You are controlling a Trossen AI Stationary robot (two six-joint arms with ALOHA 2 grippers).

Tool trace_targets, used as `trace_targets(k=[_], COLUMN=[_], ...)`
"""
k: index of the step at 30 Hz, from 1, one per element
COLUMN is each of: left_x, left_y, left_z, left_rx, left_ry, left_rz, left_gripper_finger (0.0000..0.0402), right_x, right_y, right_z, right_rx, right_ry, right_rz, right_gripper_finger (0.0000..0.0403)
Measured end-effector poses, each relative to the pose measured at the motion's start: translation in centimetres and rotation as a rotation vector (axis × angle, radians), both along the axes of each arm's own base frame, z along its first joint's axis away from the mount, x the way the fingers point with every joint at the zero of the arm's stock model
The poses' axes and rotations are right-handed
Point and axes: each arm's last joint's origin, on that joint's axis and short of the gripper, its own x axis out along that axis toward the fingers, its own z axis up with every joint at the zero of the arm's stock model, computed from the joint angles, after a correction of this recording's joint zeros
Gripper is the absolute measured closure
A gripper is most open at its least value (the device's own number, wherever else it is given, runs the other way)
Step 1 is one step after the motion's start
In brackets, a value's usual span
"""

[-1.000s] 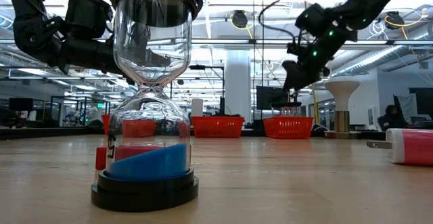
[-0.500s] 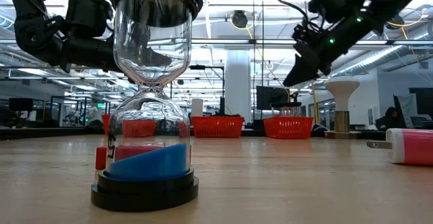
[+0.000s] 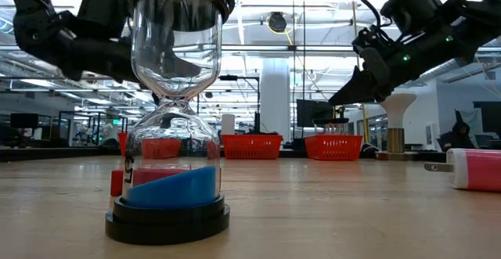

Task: Pick & Place Office items
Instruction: Put the red digital clock into the middle red bin

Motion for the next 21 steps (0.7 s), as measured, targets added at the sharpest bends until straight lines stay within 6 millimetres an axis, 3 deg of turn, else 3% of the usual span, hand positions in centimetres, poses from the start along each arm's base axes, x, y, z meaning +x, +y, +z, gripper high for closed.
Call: trace_targets(k=[5, 12, 16, 21], left_x=[1.6, 2.5, 3.3, 4.6], left_y=[-5.6, -13.1, -16.7, -20.6], left_z=[-0.3, -0.1, -0.3, -1.3], left_rx=[0.066, 0.057, 0.025, 0.009], left_ry=[0.213, 0.49, 0.551, 0.595], left_rz=[-0.134, -0.14, -0.162, -0.214], left_gripper_finger=[0.0397, 0.0395, 0.035, 0.0257], right_x=[-0.1, -0.1, 0.0, 0.1], right_y=[0.0, 0.0, 0.3, 0.8], right_z=[-0.1, -0.1, -0.1, 0.0], right_rx=[-0.003, 0.006, 0.01, 0.008], right_ry=[-0.015, -0.018, -0.02, -0.028], right_rz=[0.003, 0.002, 0.014, 0.042], right_gripper_finger=[0.04, 0.0399, 0.0399, 0.0399])
